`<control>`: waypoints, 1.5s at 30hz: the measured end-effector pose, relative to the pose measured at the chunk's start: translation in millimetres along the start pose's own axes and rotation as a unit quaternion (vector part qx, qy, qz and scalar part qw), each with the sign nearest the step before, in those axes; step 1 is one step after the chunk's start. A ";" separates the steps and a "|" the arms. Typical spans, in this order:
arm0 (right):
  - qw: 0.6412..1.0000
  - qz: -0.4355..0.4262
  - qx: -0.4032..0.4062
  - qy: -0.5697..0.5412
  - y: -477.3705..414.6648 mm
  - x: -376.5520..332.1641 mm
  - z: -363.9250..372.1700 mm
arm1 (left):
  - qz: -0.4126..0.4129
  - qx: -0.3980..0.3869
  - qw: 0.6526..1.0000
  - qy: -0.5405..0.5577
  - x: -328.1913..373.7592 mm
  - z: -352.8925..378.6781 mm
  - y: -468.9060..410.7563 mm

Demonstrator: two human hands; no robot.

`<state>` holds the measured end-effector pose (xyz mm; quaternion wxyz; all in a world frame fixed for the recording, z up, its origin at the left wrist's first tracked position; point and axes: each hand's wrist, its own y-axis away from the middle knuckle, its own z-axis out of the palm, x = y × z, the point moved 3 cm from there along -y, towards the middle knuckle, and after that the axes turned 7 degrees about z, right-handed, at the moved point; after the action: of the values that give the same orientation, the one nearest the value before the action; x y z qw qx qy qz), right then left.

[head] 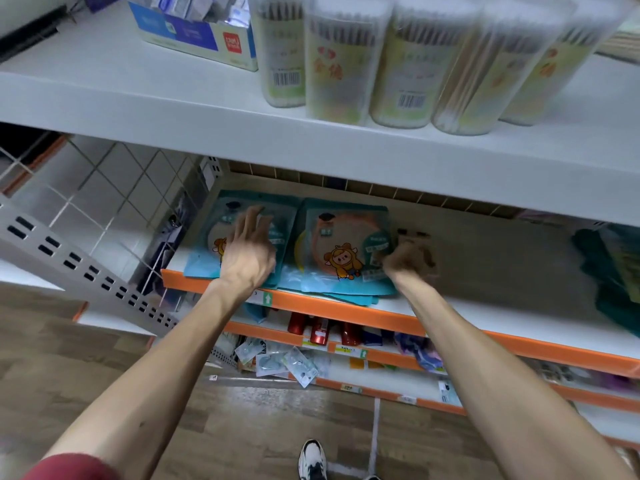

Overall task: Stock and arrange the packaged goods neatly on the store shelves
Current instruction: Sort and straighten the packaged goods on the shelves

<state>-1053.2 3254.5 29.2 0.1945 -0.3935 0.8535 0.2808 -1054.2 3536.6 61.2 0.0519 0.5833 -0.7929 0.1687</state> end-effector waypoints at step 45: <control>0.849 -0.208 0.299 0.383 99.7 287.5 -374.4 | 0.409 -0.035 0.911 -0.049 508.8 18.8 23.4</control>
<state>-1349.4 2909.1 189.7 0.0139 -0.5605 0.8013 -0.2086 -1233.9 3074.8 180.7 -0.0402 0.2133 -0.9689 0.1188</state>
